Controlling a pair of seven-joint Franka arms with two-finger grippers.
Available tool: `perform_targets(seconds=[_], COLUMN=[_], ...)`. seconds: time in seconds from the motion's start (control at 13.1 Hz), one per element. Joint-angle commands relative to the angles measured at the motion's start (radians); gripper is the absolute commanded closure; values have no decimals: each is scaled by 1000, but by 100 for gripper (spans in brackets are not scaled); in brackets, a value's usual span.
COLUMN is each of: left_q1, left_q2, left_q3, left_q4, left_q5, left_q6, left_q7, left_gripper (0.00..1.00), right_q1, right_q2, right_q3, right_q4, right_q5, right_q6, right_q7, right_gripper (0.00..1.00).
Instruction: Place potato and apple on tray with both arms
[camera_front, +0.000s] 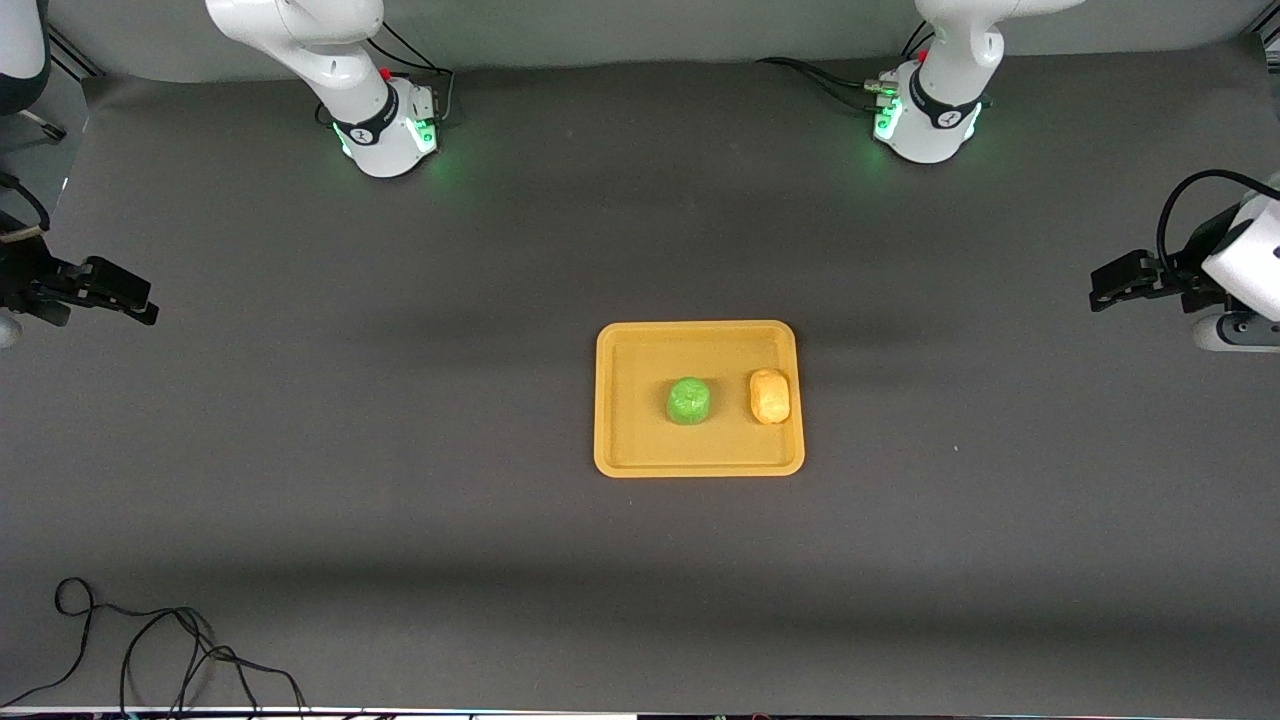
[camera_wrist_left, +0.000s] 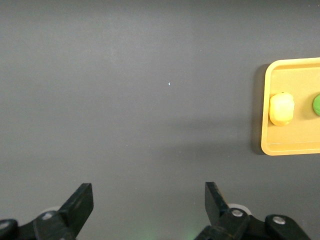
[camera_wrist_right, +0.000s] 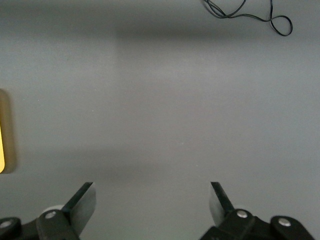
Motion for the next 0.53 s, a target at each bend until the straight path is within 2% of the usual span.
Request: perform_targets(seconds=[0.0, 0.15, 0.46], left_q1=[-13, -11, -13], left_q2=[4, 4, 6], left_q3=[6, 6, 6], left_q4=[16, 16, 14], left_q5=[2, 2, 2], left_q6=[-16, -14, -14], left_q7=[-13, -13, -13], left_gripper=[1, 1, 1], right_q1=[3, 3, 3], right_q2=[-11, -10, -10], right_q3=[-6, -9, -8], right_q4=[0, 1, 1], right_q5=[18, 61, 62], right_q6=[-31, -47, -47], right_q7=[-1, -1, -1], right_gripper=[0, 0, 0])
